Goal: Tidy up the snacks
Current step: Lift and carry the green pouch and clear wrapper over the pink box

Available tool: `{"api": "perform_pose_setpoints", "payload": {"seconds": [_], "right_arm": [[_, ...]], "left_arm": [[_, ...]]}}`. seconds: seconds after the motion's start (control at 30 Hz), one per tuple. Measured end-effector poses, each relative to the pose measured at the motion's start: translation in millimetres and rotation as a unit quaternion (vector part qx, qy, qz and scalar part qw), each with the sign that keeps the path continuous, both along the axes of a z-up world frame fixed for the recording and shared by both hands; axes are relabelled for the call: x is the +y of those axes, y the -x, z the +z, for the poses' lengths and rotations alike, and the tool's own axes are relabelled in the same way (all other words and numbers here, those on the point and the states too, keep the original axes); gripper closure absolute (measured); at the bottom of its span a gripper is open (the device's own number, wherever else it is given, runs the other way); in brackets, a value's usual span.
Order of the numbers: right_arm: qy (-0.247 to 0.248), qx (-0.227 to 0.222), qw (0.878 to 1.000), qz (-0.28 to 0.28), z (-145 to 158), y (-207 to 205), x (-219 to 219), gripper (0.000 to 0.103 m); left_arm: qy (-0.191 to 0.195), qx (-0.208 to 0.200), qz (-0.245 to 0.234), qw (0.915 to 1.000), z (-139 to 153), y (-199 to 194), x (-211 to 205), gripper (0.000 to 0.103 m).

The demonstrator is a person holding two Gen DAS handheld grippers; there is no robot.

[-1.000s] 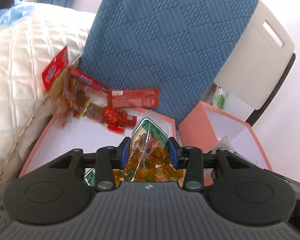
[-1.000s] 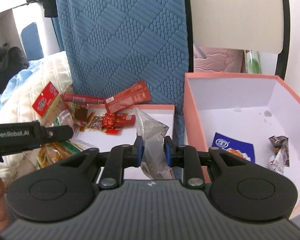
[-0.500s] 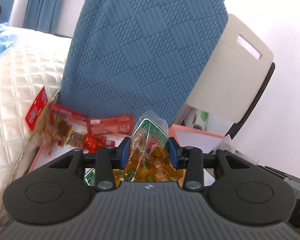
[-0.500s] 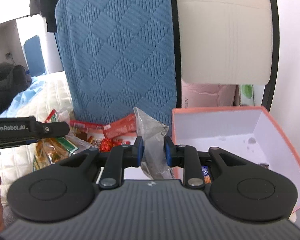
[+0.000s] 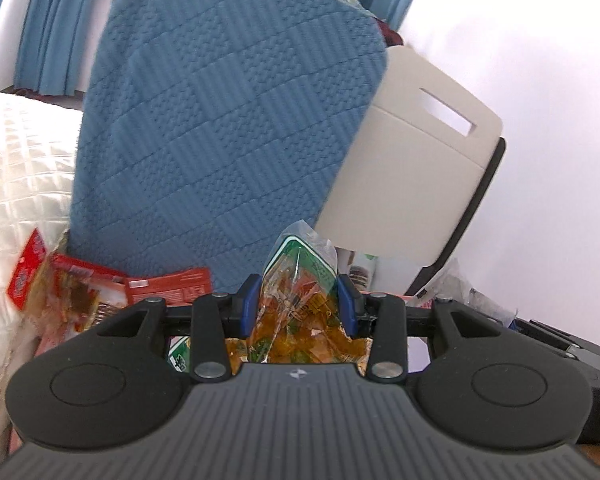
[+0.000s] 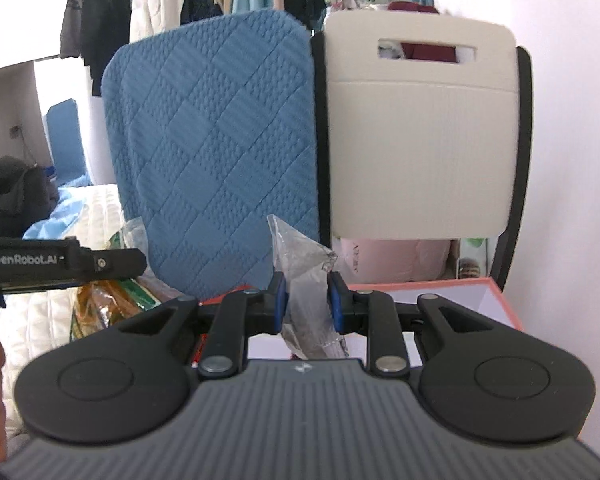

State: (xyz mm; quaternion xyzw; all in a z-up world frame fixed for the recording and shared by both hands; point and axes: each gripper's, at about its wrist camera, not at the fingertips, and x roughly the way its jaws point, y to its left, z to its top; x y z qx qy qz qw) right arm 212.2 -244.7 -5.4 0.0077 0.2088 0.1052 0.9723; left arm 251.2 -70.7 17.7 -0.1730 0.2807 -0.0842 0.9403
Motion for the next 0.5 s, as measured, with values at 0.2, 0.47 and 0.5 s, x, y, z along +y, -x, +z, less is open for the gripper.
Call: {"api": "perform_pose_setpoints", "payload": {"seconds": [0.2,0.47,0.5], "right_arm": [[0.008,-0.006,1.000,-0.017,6,0,-23,0.077],[0.028,0.028,0.998,-0.046,-13,-7,-58,0.077],[0.026,0.034,0.998,-0.049,-17,-9,-62,0.077]], "left_arm": [[0.002,-0.002,-0.025,0.9997,7,-8,-27,0.057],[-0.004,0.021,-0.065,0.9977,-6,-20,-74,0.057],[-0.003,0.026,-0.069,0.9973,-10,-22,-78,0.057]]}}
